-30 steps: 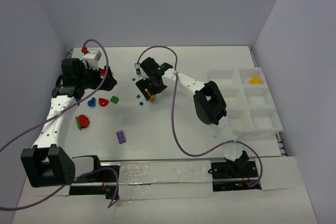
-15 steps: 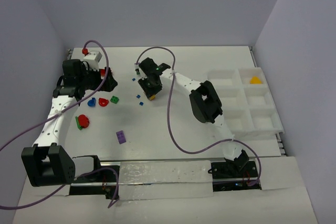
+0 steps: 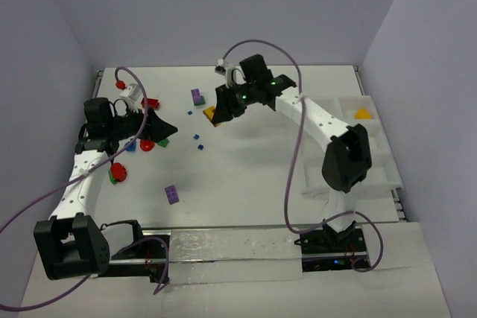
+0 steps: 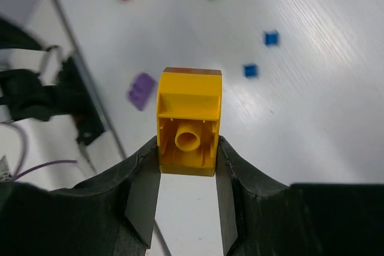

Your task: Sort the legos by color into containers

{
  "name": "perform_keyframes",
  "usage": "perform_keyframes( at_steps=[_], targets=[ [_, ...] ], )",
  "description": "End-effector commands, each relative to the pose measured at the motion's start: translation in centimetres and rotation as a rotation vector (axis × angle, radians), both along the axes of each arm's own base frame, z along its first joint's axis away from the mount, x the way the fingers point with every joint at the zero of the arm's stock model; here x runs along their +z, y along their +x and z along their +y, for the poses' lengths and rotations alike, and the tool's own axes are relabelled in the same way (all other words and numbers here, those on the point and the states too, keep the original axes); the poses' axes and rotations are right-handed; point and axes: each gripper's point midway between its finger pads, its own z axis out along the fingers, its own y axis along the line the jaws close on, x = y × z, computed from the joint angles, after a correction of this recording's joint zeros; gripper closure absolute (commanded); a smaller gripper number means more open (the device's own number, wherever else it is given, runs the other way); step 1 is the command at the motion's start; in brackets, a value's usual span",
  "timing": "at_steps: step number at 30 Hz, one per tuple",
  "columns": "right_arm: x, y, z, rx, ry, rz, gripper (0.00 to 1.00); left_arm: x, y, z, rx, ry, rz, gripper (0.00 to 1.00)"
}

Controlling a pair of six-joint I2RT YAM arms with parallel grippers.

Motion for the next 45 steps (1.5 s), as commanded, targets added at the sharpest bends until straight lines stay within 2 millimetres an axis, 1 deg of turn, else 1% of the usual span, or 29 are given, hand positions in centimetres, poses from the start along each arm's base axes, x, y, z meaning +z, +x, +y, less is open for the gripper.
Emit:
perform_keyframes(
  at_steps=[1,3,5,7,9,11,12,13,14,19,24,31,35,38,39,40,41,45],
  targets=[
    [9.3,-5.3,1.9,0.234,0.324,-0.056,1.0,5.5,-2.5,-3.3,-0.251,-0.207,-0.161,0.07],
    [10.2,-6.6,2.1,0.269,0.364,-0.041,1.0,6.1,-3.4,-3.9,-0.278,-0.271,-0.129,0.07],
    [10.6,-7.5,2.2,0.29,0.38,-0.03,1.0,7.4,-4.1,-4.5,-0.315,-0.307,-0.15,0.07],
    [10.8,-8.0,2.3,0.309,0.398,-0.021,1.0,8.1,-4.7,-4.9,-0.345,-0.328,-0.161,0.07],
    [11.0,-8.5,2.3,0.322,0.409,-0.005,1.0,9.4,-6.0,-5.7,-0.394,-0.36,-0.201,0.06],
    [10.9,-8.9,2.4,0.342,0.414,0.015,1.0,9.7,-7.4,-6.3,-0.437,-0.401,-0.19,0.05],
    [10.9,-9.1,2.5,0.348,0.415,0.021,1.0,9.9,-7.9,-6.5,-0.457,-0.401,-0.229,0.05],
    [10.9,-9.2,2.6,0.356,0.416,0.024,1.0,10.1,-8.2,-6.7,-0.465,-0.409,-0.235,0.04],
    [10.9,-9.4,2.6,0.365,0.418,0.024,1.0,10.2,-8.8,-7.3,-0.49,-0.423,-0.23,0.04],
    [11.1,-10.4,2.8,0.403,0.43,0.027,1.0,10.2,-8.8,-7.9,-0.504,-0.431,-0.202,0.03],
    [11.1,-11.2,3.0,0.437,0.436,0.035,1.0,10.5,-9.4,-8.6,-0.538,-0.446,-0.187,0.03],
    [11.6,-12.1,3.2,0.471,0.448,0.029,1.0,10.5,-9.1,-9.3,-0.537,-0.471,-0.176,0.06],
    [11.3,-12.2,3.1,0.469,0.44,0.031,1.0,10.7,-9.0,-9.4,-0.538,-0.471,-0.169,0.13],
    [10.9,-12.2,3.3,0.467,0.429,0.03,1.0,10.7,-9.0,-9.5,-0.544,-0.472,-0.165,0.25],
    [10.9,-12.2,3.4,0.468,0.428,0.03,1.0,10.7,-9.1,-9.6,-0.547,-0.471,-0.165,0.3],
    [10.9,-12.3,3.4,0.469,0.426,0.03,1.0,10.6,-9.2,-9.6,-0.551,-0.472,-0.166,0.38],
    [10.8,-12.3,3.4,0.471,0.423,0.03,1.0,10.7,-9.2,-9.6,-0.553,-0.474,-0.166,0.42],
    [10.8,-12.4,3.6,0.476,0.421,0.029,1.0,10.6,-9.4,-9.8,-0.562,-0.476,-0.158,0.51]
  ],
)
